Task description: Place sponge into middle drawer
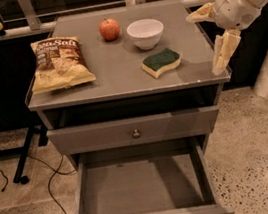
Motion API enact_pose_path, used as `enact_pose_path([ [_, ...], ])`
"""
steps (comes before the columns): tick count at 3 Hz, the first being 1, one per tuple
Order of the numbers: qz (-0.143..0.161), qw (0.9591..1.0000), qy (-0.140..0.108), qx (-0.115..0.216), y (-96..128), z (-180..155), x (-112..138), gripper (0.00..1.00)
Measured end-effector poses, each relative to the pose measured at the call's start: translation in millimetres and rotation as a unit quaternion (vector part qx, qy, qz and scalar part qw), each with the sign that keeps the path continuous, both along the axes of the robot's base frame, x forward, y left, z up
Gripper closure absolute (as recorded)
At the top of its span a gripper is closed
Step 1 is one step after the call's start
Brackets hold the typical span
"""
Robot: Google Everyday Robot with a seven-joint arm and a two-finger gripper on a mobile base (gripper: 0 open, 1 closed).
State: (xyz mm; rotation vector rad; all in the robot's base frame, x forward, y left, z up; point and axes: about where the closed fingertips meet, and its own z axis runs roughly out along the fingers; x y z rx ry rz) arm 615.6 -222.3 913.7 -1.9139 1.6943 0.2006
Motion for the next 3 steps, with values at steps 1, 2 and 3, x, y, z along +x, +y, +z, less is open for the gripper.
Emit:
enact_pose_path([
  [1, 0.021, 0.9997, -0.005, 0.010, 5, -1, 26, 0.00],
  [2, 0.051, 0.9979, 0.007, 0.038, 34, -24, 65, 0.00],
  [3, 0.047, 0.9980, 0.000, 0.041, 36, -24, 72, 0.00],
])
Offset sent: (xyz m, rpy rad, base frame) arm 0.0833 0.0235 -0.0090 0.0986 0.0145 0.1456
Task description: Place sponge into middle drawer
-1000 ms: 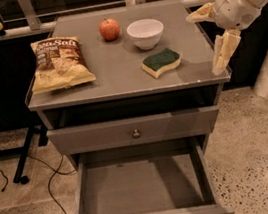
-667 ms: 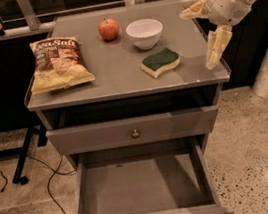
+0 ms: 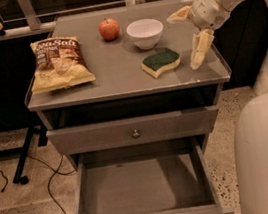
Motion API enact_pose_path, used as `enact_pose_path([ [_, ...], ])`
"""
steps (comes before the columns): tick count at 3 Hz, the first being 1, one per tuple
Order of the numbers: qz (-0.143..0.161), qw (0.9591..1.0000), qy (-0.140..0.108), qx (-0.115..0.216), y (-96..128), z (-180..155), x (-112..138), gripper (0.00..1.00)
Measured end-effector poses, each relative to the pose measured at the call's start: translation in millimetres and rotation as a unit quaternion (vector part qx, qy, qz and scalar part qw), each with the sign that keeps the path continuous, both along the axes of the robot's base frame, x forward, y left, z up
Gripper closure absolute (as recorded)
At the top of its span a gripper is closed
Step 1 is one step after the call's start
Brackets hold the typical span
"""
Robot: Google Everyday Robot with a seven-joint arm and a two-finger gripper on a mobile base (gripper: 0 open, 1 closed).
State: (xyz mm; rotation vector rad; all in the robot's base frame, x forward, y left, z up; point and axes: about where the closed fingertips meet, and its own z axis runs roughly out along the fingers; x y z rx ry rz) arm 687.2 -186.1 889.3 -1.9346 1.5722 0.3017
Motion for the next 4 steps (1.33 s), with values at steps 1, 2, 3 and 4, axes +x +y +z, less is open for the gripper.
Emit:
enact_pose_path([
  [1, 0.000, 0.9999, 0.008, -0.010, 8, -6, 3, 0.00],
  [2, 0.017, 0.9995, 0.019, -0.018, 26, -15, 11, 0.00],
  [3, 0.031, 0.9988, 0.033, -0.019, 41, -24, 16, 0.00],
  [4, 0.022, 0.9989, 0.039, -0.012, 41, -29, 21, 0.00],
])
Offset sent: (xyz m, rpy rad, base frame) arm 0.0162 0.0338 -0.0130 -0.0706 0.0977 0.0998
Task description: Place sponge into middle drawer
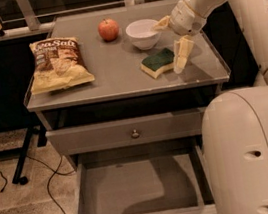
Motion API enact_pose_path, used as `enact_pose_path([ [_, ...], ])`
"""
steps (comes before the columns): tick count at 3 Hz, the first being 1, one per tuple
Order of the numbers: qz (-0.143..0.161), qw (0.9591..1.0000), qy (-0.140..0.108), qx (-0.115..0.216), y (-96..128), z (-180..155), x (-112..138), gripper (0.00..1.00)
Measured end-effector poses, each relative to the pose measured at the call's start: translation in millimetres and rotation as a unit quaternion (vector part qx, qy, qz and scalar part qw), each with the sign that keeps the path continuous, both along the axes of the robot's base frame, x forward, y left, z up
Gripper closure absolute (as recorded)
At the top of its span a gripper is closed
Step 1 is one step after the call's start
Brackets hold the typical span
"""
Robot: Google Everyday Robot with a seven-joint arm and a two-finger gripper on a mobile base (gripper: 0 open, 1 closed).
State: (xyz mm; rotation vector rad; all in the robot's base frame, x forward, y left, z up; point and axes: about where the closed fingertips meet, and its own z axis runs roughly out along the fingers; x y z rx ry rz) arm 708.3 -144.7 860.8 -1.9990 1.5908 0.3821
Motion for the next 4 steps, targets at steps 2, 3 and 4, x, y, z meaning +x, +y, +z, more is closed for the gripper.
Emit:
enact_pose_path([
  [2, -0.047, 0.9983, -0.025, -0.024, -28, 17, -3, 0.00],
  [3, -0.048, 0.9982, -0.026, -0.022, -26, 15, -1, 0.00],
  [4, -0.041, 0.9988, -0.023, -0.010, -18, 8, 2, 0.00],
])
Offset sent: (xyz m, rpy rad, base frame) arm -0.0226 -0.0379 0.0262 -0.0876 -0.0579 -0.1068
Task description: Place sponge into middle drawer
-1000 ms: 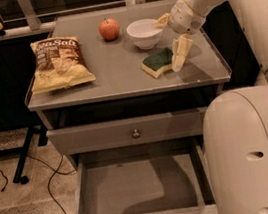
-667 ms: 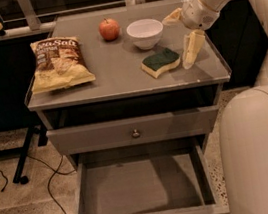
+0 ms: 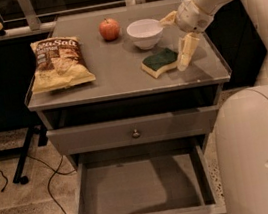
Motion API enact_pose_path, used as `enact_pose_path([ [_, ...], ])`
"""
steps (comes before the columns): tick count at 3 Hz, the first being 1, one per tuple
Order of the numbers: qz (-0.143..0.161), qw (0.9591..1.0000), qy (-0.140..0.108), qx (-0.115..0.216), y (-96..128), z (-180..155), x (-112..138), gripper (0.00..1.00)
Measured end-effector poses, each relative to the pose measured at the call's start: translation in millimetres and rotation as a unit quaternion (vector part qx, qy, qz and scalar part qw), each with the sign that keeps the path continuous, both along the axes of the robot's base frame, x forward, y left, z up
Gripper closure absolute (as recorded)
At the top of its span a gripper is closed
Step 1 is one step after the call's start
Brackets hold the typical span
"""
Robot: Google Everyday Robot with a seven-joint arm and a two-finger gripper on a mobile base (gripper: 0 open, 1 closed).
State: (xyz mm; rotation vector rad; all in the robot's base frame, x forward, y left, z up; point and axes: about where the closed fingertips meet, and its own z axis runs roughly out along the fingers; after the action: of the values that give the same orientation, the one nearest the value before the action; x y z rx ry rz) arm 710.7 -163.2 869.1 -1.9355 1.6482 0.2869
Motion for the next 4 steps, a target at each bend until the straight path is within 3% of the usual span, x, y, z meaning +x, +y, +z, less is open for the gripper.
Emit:
enact_pose_path([
  [2, 0.010, 0.9994, 0.031, 0.016, 12, -21, -2, 0.00],
  [3, -0.017, 0.9990, 0.040, 0.009, -2, -22, -8, 0.00],
  [4, -0.016, 0.9991, 0.038, 0.011, 1, -24, -5, 0.00],
])
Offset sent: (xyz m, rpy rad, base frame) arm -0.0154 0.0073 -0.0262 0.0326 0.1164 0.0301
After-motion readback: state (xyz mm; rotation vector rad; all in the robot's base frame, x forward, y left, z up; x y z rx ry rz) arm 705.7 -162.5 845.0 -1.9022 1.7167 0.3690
